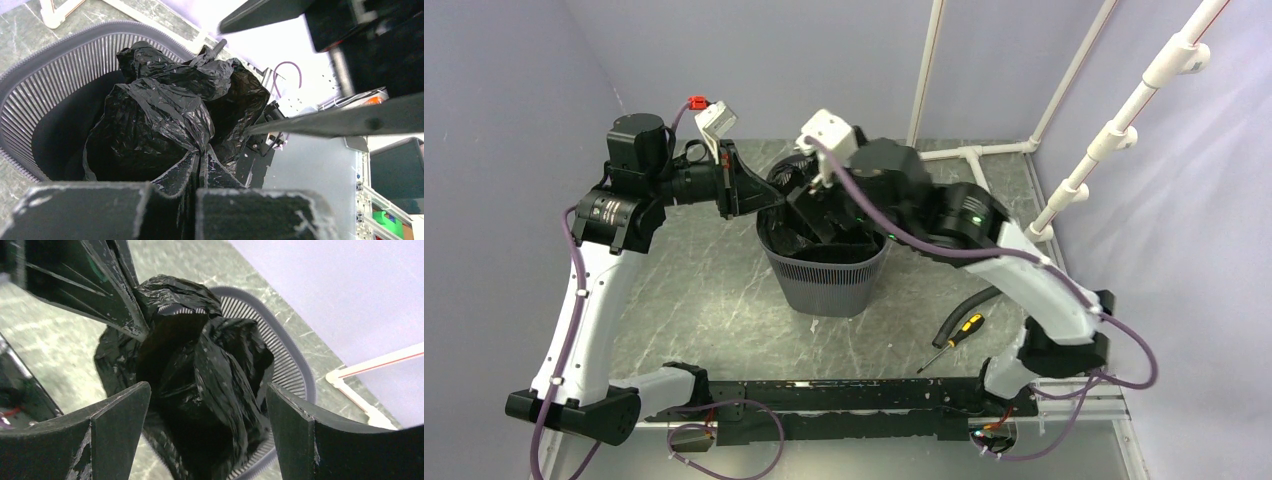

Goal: Put the trash bags into the trash bin

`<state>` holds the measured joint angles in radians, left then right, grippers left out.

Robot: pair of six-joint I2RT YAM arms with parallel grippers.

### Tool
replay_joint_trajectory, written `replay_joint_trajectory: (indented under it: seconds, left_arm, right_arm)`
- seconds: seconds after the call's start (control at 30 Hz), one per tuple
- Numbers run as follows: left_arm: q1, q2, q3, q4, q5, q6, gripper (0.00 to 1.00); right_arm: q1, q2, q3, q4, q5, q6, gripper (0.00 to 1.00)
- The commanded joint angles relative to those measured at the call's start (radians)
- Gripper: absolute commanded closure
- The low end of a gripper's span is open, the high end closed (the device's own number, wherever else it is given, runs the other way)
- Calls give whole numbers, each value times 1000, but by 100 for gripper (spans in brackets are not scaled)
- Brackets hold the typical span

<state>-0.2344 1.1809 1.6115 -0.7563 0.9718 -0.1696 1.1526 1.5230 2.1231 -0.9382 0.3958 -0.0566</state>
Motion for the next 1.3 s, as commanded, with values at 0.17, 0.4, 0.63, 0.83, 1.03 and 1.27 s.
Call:
replay_joint_trajectory:
  seconds: [0.17, 0.4, 0.63, 0.83, 1.03, 1.27]
  left_arm:
    - [0, -10, 41, -12, 44, 22, 97]
    - [0, -21, 20, -9, 17, 22, 97]
    - [0, -15, 67, 72, -19, -37, 35]
    - [0, 151, 380, -261, -76, 86, 27]
    - [-21, 210, 444, -389, -143, 142, 28]
    - [-54, 281, 528, -492, -159, 208, 24]
  right_arm:
    - [-103, 184, 222, -158, -113, -170, 18]
    - [-136, 150, 137, -67, -135, -143, 72]
    - [-134, 7, -79, 141, -130, 47, 95]
    - [-129, -84, -208, 280, -171, 212, 99]
    - [-114, -86, -217, 294, -179, 258, 99]
    - [-105, -85, -234, 315, -177, 311, 99]
